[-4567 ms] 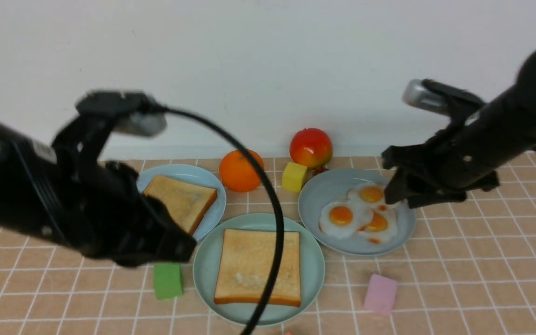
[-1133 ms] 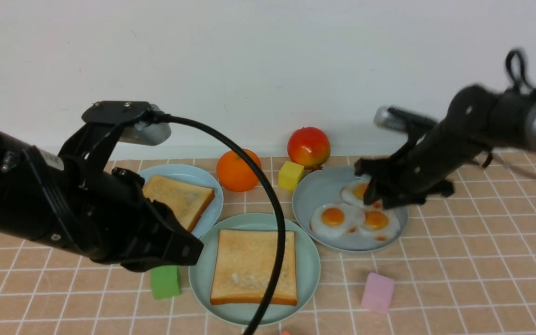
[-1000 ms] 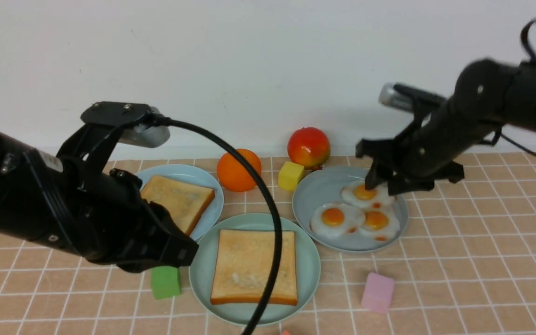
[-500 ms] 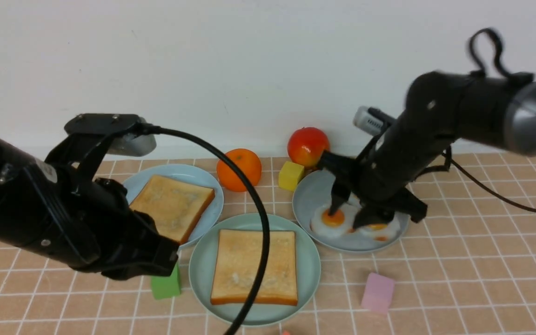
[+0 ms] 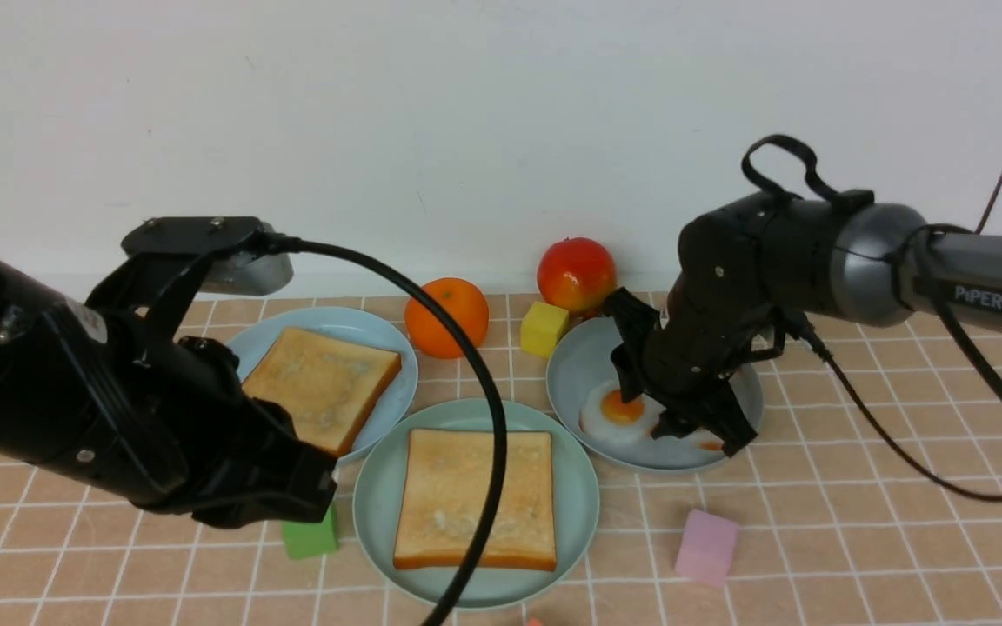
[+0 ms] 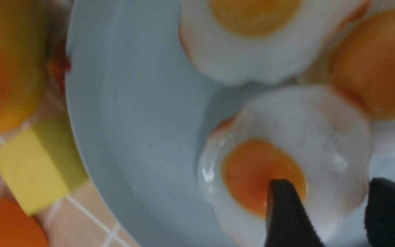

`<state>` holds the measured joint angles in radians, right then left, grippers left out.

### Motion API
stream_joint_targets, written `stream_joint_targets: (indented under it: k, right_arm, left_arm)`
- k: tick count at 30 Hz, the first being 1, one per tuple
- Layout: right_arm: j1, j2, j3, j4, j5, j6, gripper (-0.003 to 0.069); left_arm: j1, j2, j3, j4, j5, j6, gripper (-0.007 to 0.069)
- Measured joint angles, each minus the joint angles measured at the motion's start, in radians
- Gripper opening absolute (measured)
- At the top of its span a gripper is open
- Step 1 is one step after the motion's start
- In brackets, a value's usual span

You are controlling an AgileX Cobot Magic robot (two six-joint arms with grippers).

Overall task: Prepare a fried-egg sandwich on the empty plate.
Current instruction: Use the right arm to grab a fried egg

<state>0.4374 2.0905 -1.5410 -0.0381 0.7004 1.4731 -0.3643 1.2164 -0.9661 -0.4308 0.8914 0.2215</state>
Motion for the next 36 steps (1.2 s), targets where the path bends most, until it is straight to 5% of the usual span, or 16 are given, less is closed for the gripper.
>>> stream_joint_targets:
  k: [22,29,31,36]
  right_arm:
    - [-0.006,0.035,-0.01,-0.032,0.031,0.047,0.029]
    - [-0.006,0.035,-0.012,-0.032,0.028,0.049,0.0127]
    - [-0.006,0.035,-0.014,-0.029,0.043,0.049,0.0027]
    - [-0.006,0.034,-0.015,-0.033,0.049,0.017,0.0018]
  left_arm:
    - [0.0,0.0,0.0,0.0,0.001,0.0,0.0075]
    - [0.0,0.0,0.0,0.0,0.001,0.0,0.008]
    - [0.0,0.0,0.0,0.0,0.001,0.0,0.0081]
    - [0.0,0.0,0.0,0.0,0.001,0.0,0.0089]
